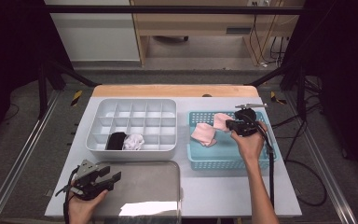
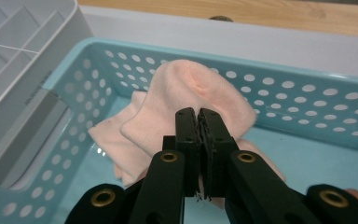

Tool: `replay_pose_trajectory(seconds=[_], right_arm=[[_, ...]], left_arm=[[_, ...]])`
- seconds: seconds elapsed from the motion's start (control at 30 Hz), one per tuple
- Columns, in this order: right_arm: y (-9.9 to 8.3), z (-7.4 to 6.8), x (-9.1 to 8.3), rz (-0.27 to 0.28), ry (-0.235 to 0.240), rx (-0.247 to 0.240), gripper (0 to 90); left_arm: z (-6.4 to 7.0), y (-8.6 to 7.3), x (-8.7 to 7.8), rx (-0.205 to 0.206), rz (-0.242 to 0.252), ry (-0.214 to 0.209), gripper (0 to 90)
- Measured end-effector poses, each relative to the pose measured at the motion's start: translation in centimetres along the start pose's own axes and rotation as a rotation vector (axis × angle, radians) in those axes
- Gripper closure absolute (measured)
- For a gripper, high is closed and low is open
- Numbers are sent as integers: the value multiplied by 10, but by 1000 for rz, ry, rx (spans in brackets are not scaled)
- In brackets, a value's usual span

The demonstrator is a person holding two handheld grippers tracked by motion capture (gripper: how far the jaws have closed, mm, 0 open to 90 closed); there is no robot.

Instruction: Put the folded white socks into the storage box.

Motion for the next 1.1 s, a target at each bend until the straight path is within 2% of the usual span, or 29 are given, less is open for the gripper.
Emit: replay_pose_trajectory(seconds=[0.3,0.67,1.1], right_arm=[[3,-11,-37,100,50,-15,874],[0,-35,-84,216,97,-78,874],[-27,-63,-110,237,181,-129,874]], left_arm=[[-1,1,-1,2,16,19,407],[-3,3,-3,-8,25,22,395],[-2,3,-4,-7,26,24,395]])
Point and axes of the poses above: each handheld gripper's, and its own axes: x roughly forward along the jaws, y roughly out of its top, z roughly to its right, the point moved 5 cm from there along x, roughly forward along the jaws, and after that the axes turned 12 degrees about -x, right-handed, at the moved point
